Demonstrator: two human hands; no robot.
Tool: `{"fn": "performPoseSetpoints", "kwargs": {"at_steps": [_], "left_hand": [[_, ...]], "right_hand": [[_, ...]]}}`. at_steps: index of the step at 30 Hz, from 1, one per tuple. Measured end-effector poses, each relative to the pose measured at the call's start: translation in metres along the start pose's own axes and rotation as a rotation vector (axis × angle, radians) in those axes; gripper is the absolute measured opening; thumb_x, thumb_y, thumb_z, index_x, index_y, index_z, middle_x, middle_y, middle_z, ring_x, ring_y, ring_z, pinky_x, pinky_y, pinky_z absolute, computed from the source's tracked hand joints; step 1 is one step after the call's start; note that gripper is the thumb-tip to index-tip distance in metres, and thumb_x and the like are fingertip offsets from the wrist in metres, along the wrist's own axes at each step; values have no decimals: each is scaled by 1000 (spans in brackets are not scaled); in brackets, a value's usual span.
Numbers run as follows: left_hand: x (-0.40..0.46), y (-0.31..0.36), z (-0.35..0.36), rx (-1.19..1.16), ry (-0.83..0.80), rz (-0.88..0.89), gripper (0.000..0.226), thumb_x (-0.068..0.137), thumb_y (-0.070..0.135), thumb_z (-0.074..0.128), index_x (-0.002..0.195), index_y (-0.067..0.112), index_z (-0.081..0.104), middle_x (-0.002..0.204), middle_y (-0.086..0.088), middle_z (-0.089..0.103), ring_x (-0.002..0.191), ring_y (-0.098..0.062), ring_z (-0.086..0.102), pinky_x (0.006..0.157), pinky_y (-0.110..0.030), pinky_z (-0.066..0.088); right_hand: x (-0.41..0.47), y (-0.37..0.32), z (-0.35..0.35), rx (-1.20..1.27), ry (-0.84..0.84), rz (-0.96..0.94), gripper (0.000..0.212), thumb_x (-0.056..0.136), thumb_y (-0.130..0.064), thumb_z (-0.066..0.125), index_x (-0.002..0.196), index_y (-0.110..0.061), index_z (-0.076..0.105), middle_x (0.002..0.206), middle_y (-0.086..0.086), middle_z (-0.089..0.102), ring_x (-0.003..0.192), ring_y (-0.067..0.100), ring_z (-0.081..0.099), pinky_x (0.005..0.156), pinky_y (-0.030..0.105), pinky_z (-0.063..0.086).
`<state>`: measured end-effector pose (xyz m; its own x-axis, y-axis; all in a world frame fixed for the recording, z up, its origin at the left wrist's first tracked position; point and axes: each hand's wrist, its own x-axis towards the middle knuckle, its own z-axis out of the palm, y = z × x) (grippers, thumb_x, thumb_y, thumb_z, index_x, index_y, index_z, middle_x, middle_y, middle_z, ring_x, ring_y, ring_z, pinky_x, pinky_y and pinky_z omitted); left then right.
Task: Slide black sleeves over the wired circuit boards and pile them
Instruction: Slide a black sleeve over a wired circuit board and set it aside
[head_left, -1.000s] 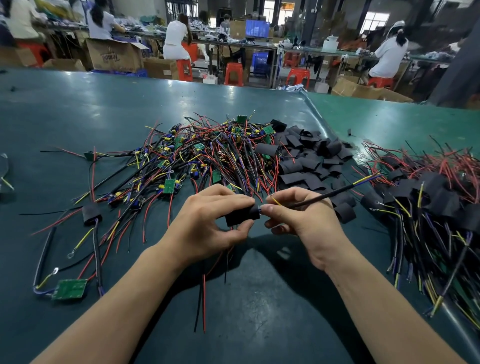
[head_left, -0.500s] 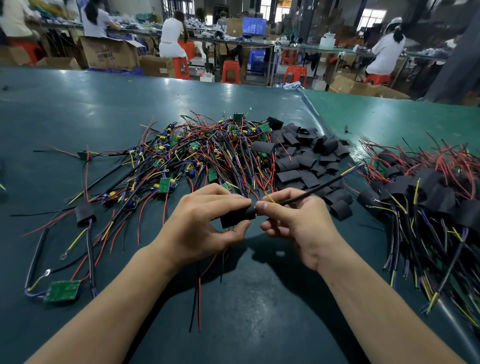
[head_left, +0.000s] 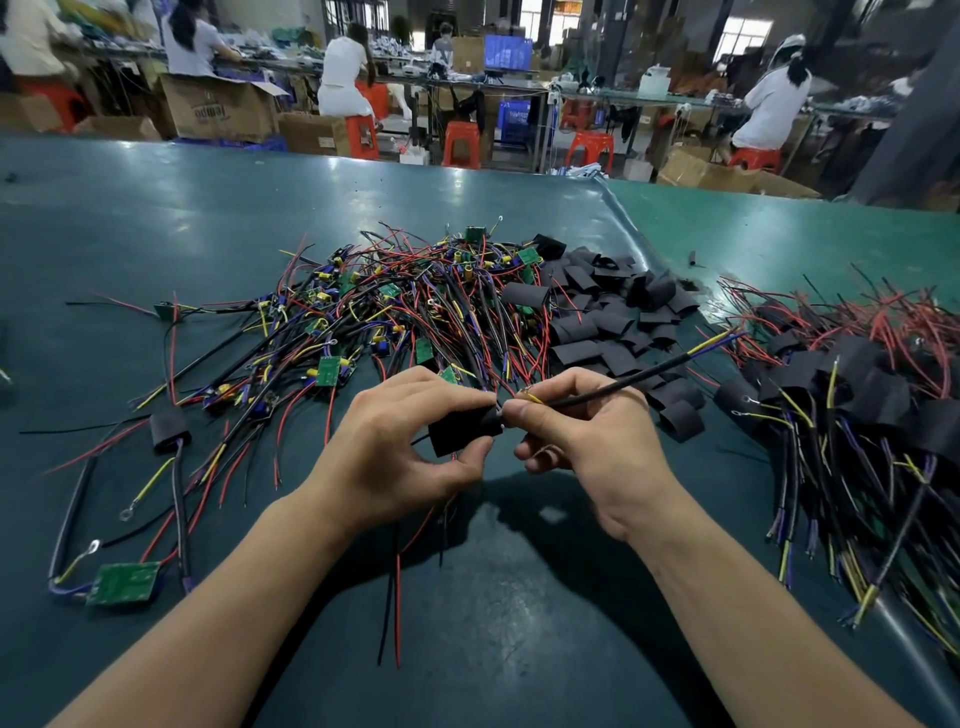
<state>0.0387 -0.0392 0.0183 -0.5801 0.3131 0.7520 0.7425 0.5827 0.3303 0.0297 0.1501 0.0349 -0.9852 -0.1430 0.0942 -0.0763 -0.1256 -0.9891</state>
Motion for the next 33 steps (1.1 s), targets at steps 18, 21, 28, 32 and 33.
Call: {"fn": "performPoseSetpoints", "kwargs": {"at_steps": [18,21,28,32,33], "left_hand": [[-2,-13,-10,18,32,-67,41,71,25,85,105,3,75,90,-4,74,76,-15,67,73,-32,55],[-2,-15,-9,29,24,-44,41,72,27,84,104,2,75,89,-5,74,75,-17,67,72,-32,55],[-2,-17,-5,65,51,22,38,72,27,83,96,-1,76,79,-6,72,65,-19,61,62,-31,52],[-3,-18,-4,69,29,38,37,76,34,80,93,1,77,77,-5,71,63,-22,60,58,-33,52],[-3,-18,-4,64,26,44,35,78,34,77,93,2,77,77,-4,71,63,-23,60,57,-34,52]], "right_hand": [[8,-2,-14,129,144,54,14,79,0,76,81,-8,64,67,5,70,48,15,60,44,20,49],[8,-3,-16,121,135,70,14,79,-1,76,81,-8,65,66,3,70,48,15,61,45,20,49],[7,-2,-19,24,101,34,15,79,-2,77,76,-11,66,66,4,69,49,17,63,46,21,49],[7,-1,-20,-28,78,-26,12,73,-7,81,73,-14,71,67,7,70,51,18,64,47,22,50],[8,0,-20,-37,78,-38,11,72,-9,81,72,-16,72,68,7,71,52,18,65,47,22,50]]}}
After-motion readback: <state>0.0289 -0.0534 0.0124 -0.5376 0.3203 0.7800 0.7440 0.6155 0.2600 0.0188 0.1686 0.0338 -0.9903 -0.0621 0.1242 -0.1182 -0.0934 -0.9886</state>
